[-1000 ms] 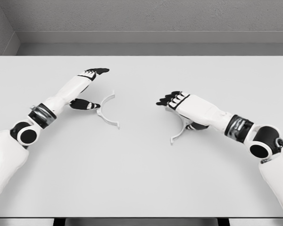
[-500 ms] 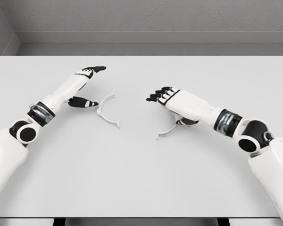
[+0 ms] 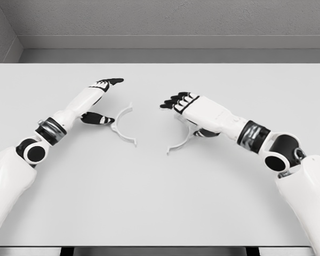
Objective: Assemble PVC drainage pipe clamps
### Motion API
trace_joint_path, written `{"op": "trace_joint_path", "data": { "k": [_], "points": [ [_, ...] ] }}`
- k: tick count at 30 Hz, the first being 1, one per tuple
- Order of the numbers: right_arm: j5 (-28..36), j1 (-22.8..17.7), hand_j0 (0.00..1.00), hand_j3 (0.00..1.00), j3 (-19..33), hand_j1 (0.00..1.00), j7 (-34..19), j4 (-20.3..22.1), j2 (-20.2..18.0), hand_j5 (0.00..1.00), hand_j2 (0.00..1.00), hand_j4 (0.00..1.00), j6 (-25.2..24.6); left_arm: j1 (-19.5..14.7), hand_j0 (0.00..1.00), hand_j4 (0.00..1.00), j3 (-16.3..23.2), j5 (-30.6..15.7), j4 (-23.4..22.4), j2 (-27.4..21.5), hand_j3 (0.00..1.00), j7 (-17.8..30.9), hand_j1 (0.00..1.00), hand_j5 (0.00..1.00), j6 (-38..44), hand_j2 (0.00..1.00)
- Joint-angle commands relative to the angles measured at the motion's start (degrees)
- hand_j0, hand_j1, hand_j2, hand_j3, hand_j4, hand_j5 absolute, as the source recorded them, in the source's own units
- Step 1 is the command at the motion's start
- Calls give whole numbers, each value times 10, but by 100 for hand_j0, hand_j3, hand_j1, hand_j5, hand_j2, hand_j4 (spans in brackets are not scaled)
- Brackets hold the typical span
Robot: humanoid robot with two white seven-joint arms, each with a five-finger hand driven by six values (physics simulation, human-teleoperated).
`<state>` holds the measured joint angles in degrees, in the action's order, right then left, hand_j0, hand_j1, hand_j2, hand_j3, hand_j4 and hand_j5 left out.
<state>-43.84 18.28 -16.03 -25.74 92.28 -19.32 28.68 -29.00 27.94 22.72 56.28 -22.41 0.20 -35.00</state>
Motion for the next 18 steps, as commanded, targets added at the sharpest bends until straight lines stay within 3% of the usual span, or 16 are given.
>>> {"op": "trace_joint_path", "data": {
  "k": [1,10,18],
  "points": [
    [4,0,100,100,33,100,0,17,-3,100,100,100,-1,0,100,100,-1,-4,1,2,100,0,100,100,0,100],
    [1,10,100,100,-1,100,3,-76,3,100,100,100,0,3,100,100,2,-3,7,18,100,0,100,100,0,100],
    [0,19,100,100,-23,100,2,-94,18,100,100,100,-1,5,100,100,2,0,8,30,100,0,100,100,0,100]
  ]
}}
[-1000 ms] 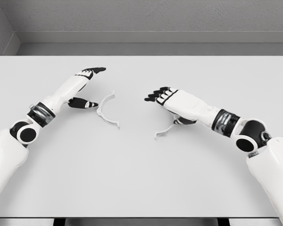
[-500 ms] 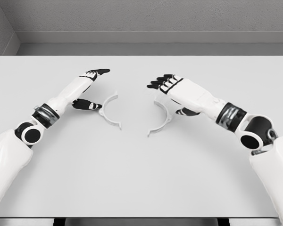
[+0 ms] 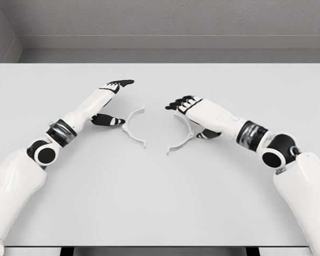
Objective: Assemble PVC drainage pipe clamps
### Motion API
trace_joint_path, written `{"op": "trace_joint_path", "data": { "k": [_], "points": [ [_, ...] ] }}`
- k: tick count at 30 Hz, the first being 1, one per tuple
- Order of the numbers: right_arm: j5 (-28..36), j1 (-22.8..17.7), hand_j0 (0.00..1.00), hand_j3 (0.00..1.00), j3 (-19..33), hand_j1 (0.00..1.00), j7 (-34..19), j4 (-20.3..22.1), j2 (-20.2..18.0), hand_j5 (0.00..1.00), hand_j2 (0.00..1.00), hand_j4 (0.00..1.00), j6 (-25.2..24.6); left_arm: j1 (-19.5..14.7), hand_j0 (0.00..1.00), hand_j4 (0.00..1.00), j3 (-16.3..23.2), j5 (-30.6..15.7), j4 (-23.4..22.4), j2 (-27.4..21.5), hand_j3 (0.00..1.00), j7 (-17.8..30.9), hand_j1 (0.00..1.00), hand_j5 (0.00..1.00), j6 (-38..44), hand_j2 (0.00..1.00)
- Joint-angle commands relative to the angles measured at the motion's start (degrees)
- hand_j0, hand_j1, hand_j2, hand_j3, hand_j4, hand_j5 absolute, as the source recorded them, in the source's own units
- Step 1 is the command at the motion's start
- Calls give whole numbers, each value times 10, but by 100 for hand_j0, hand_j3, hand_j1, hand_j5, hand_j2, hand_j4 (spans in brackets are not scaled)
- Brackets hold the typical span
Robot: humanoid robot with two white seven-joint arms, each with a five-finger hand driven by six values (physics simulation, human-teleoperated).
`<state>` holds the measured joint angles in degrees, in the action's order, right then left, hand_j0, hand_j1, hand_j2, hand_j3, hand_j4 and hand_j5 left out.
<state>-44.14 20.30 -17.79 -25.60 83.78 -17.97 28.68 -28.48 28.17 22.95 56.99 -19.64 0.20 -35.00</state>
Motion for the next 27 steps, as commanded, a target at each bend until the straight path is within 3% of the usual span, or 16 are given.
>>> {"op": "trace_joint_path", "data": {
  "k": [1,15,18,20,23,26,27],
  "points": [
    [3,2,100,100,-6,100,0,-10,7,100,100,100,-1,0,100,100,0,-2,1,2,100,0,100,100,0,100],
    [1,3,100,100,13,100,1,-5,5,100,100,100,0,1,100,100,1,-1,1,6,100,0,100,100,0,100],
    [8,-13,100,100,116,100,3,50,-34,100,100,100,3,1,100,100,2,2,1,7,100,0,100,100,0,100],
    [9,-30,100,100,181,100,3,67,-34,100,100,100,21,2,100,100,2,7,1,10,100,0,100,100,0,100],
    [30,-56,100,100,265,100,2,65,-37,100,100,100,62,2,100,100,2,7,1,14,100,0,100,100,0,100],
    [41,-105,100,100,332,100,-2,62,-54,100,100,100,63,3,100,100,5,7,6,15,100,0,100,100,0,100],
    [42,-112,100,100,346,100,-30,64,-57,100,100,100,63,5,100,100,5,8,6,15,100,0,100,100,0,100]
  ]
}}
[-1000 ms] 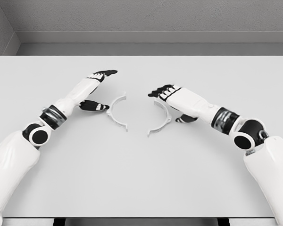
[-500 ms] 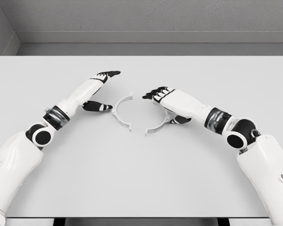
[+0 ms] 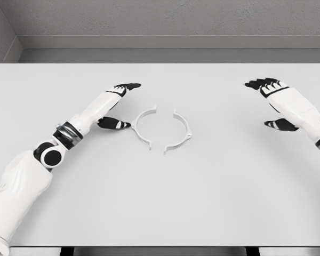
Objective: Assemble PVC drainage pipe clamps
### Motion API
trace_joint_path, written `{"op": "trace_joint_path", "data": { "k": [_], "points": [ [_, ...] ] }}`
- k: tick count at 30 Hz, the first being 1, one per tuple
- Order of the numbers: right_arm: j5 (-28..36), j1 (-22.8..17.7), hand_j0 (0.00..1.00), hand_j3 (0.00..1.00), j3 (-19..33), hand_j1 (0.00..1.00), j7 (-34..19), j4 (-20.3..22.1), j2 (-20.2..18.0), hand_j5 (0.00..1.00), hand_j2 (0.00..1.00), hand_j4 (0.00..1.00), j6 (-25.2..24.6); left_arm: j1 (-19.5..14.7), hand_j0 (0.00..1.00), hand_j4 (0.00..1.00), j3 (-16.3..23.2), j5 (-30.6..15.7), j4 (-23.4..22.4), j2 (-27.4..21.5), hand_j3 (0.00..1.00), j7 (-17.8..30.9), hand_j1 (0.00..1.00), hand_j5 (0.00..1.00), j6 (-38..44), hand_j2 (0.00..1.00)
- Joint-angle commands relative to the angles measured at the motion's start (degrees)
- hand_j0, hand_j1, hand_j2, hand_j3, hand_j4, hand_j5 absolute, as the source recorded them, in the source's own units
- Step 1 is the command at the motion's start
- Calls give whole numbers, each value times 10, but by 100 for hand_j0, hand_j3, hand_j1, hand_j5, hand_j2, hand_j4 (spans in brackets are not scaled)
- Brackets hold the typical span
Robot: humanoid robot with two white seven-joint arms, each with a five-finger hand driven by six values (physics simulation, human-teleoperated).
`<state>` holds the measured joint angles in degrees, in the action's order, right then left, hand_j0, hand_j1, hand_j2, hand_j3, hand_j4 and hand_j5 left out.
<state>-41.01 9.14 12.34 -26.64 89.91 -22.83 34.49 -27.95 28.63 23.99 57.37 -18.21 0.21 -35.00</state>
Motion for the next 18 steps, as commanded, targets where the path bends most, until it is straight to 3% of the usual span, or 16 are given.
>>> {"op": "trace_joint_path", "data": {
  "k": [1,6,7,18],
  "points": [
    [10,0,100,100,45,100,-19,3,-8,100,100,100,5,0,100,100,0,-3,2,1,100,0,100,100,0,100],
    [10,0,100,100,45,100,-19,3,-8,100,100,100,5,0,100,100,0,-3,2,1,100,0,100,100,0,100],
    [16,5,100,100,94,100,-84,4,-12,100,100,100,5,4,100,100,0,-3,6,5,100,0,100,100,0,100],
    [15,5,100,100,91,100,-84,4,-11,100,100,100,5,4,100,100,0,8,6,19,100,0,100,100,0,100]
  ]
}}
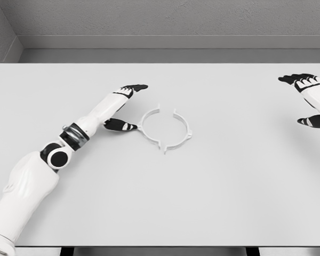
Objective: Assemble PVC drainage pipe clamps
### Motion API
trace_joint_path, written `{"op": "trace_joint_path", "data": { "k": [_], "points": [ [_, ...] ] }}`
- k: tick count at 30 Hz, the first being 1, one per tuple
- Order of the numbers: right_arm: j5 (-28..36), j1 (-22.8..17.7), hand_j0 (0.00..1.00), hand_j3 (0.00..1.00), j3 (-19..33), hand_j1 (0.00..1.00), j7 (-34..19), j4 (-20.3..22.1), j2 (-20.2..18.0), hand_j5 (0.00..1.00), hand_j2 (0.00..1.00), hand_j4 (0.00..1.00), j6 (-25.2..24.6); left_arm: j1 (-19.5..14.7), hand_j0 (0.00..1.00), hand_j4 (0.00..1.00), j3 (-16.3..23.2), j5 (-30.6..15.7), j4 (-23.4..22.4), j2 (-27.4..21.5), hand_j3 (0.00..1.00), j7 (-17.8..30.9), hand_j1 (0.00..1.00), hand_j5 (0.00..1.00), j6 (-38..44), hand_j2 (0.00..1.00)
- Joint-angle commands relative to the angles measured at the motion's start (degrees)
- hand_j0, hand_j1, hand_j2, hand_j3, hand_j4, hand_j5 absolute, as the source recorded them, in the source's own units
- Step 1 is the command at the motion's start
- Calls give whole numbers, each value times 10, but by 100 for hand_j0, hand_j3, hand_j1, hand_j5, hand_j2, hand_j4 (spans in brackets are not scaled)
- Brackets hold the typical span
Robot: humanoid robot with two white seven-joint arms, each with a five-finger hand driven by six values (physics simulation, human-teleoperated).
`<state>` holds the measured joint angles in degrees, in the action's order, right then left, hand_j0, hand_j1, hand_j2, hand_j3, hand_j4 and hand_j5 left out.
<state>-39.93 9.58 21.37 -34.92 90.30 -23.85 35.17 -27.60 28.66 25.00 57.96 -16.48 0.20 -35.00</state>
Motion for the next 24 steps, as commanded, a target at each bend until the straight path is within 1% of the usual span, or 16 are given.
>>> {"op": "trace_joint_path", "data": {
  "k": [1,9,11,16,18,24],
  "points": [
    [5,0,100,100,2,100,-1,1,0,100,100,100,-2,0,100,100,-2,-2,0,1,100,0,100,100,0,100],
    [5,0,100,100,1,100,-1,2,0,100,100,100,-2,-11,100,100,-12,-4,-15,-3,100,0,100,100,0,100],
    [5,0,100,100,1,100,-1,2,0,100,100,100,-2,-25,100,100,-10,-3,-41,5,100,0,100,100,0,100],
    [5,0,100,100,1,100,-1,2,0,100,100,100,-2,-28,100,100,-6,-1,-43,17,100,0,100,100,0,100],
    [5,0,100,100,1,100,-1,2,0,100,100,100,-2,-31,100,100,-5,-1,-52,23,100,0,100,100,0,100],
    [5,0,100,100,1,100,-1,2,0,100,100,100,-2,-41,100,100,-5,-1,-65,25,100,0,100,100,0,100]
  ]
}}
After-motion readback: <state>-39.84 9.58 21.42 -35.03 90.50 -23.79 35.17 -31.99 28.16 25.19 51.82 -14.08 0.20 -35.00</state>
